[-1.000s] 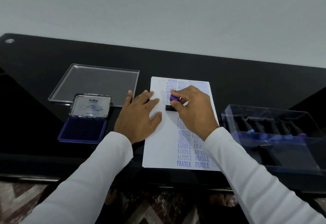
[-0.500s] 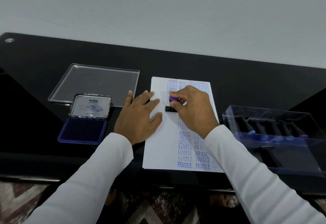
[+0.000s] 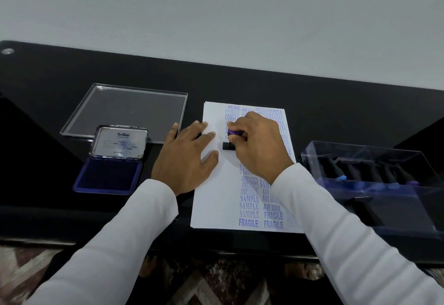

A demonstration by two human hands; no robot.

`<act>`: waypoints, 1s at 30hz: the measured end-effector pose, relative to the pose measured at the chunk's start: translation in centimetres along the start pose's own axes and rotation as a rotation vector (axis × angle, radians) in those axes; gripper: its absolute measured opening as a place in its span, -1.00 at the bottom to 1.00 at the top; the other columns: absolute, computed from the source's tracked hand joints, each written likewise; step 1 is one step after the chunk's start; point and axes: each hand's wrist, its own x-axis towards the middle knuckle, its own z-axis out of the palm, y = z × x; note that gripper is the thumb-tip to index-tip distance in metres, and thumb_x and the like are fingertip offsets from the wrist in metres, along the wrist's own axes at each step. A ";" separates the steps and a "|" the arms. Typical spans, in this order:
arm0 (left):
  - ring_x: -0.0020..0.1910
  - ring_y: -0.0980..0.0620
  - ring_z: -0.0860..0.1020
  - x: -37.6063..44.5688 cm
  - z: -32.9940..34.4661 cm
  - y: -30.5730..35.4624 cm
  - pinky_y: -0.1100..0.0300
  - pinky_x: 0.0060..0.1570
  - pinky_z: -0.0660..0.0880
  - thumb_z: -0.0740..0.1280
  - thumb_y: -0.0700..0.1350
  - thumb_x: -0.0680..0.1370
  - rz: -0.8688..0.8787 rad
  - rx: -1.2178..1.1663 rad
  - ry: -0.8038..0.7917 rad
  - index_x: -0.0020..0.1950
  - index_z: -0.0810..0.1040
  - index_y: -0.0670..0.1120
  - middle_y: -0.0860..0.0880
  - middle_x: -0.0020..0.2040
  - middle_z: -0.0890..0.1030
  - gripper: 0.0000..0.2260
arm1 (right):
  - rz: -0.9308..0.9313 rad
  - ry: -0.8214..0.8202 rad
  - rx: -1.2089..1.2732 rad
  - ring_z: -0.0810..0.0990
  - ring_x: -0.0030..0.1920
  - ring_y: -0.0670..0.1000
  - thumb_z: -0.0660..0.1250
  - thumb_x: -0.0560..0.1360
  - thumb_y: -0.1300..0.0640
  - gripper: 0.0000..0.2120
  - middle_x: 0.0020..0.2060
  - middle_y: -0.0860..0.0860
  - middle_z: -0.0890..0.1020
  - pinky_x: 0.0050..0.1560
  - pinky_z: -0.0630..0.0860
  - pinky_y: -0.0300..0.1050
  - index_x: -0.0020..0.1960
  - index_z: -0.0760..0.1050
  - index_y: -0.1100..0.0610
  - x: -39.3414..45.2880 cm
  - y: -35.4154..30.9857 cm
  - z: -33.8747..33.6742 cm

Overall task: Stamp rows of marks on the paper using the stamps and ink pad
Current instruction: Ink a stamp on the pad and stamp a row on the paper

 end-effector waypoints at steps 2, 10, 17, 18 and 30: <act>0.53 -0.01 0.30 0.0 0.0 0.0 -0.20 0.56 0.06 0.14 0.20 0.59 -0.002 0.001 -0.008 0.43 0.51 0.01 -0.01 0.50 0.42 -0.51 | -0.022 0.012 -0.001 0.54 -0.23 0.04 0.41 0.47 0.30 -0.91 -0.23 0.05 0.59 -0.14 0.52 -0.12 -0.07 0.68 0.19 -0.2 0.0 0.0; 0.54 -0.01 0.29 0.0 -0.1 0.0 -0.18 0.56 0.04 0.12 0.23 0.59 -0.010 0.006 -0.024 0.44 0.50 0.01 0.00 0.51 0.40 -0.49 | -0.018 0.034 0.022 0.53 -0.22 0.01 0.43 0.47 0.31 -0.88 -0.20 0.04 0.59 -0.16 0.45 -0.26 0.00 0.68 0.20 -0.8 -0.1 0.2; 0.54 0.00 0.29 0.0 -0.2 0.0 -0.17 0.57 0.04 0.11 0.23 0.59 -0.017 -0.005 -0.027 0.44 0.50 0.02 0.01 0.51 0.41 -0.48 | 0.017 0.011 0.022 0.55 -0.22 0.04 0.41 0.46 0.31 -0.91 -0.24 0.05 0.61 -0.06 0.54 -0.06 -0.10 0.68 0.19 0.4 -0.2 -0.1; 0.54 0.00 0.29 0.0 -0.2 0.1 -0.17 0.56 0.04 0.10 0.23 0.59 -0.016 -0.003 -0.029 0.44 0.50 0.02 0.01 0.51 0.40 -0.48 | 0.020 0.014 0.026 0.55 -0.22 0.03 0.41 0.46 0.31 -0.91 -0.23 0.05 0.61 -0.06 0.54 -0.08 -0.09 0.68 0.19 0.3 -0.2 -0.1; 0.53 0.00 0.29 0.0 0.0 0.0 -0.18 0.56 0.05 0.14 0.21 0.59 -0.016 -0.005 -0.023 0.43 0.51 0.02 0.01 0.51 0.41 -0.51 | -0.021 0.057 0.035 0.52 -0.25 0.02 0.44 0.47 0.32 -0.89 -0.22 0.03 0.56 -0.18 0.46 -0.23 -0.03 0.67 0.20 -1.2 -0.1 0.4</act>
